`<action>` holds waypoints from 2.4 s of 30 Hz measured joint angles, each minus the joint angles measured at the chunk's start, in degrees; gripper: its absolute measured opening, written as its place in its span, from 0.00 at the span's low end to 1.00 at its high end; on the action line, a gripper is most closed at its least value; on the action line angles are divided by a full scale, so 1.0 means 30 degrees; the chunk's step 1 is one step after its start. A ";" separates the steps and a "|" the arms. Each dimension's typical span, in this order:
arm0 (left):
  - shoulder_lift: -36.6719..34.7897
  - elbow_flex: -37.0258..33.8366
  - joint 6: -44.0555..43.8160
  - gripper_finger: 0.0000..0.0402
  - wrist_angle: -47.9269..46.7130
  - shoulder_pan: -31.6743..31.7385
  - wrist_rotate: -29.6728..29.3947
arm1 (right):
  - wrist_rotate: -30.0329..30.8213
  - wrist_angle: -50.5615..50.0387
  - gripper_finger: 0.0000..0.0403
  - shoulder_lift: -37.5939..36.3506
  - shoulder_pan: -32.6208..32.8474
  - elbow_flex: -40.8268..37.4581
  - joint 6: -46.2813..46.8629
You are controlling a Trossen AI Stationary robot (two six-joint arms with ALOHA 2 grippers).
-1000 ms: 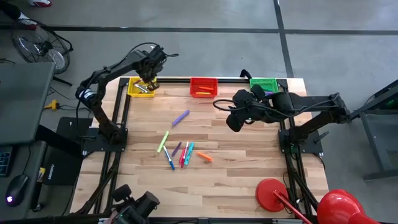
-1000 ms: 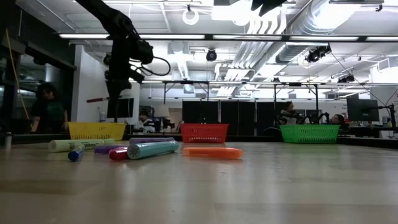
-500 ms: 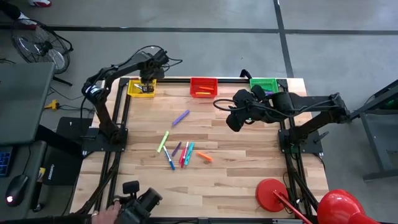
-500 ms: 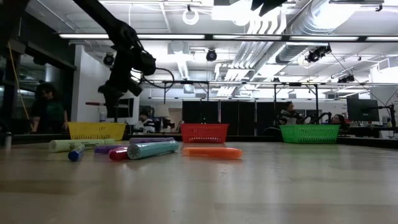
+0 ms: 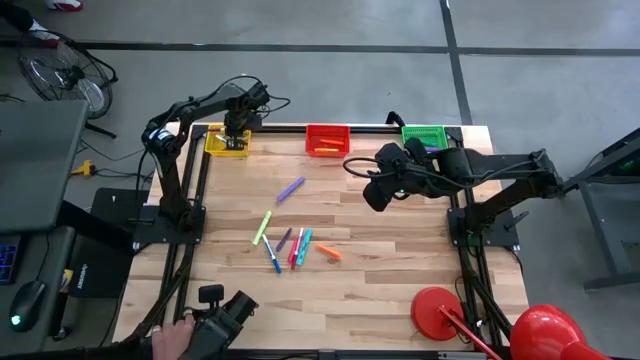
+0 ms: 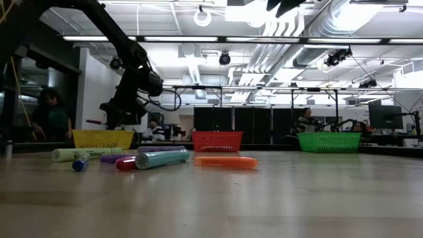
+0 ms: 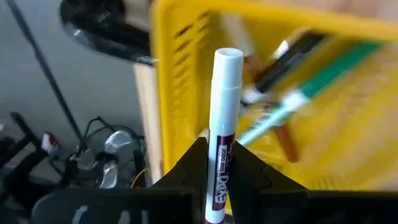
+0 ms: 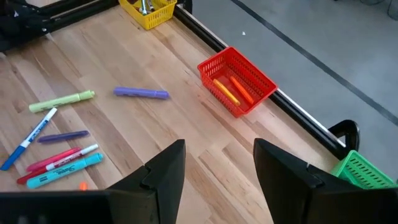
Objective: Pick & Place Markers
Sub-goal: Put the purple marker into the yellow bin, then put the violet highlighter into the green bin
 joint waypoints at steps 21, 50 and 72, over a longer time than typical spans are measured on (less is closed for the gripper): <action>0.0028 -0.0009 0.1515 0.13 0.0852 -0.0030 0.2568 | -0.0095 0.0005 0.44 0.0000 0.0001 0.0000 0.0151; 0.0014 -0.0767 0.0402 0.07 0.0240 -0.0322 0.0581 | -0.0119 0.0006 0.44 0.0000 0.0001 0.0000 -0.0019; -0.0936 -0.0760 -0.2489 0.41 -0.0795 -0.0591 -0.0969 | -0.0592 0.0005 0.44 0.0002 0.0001 -0.0006 -0.0278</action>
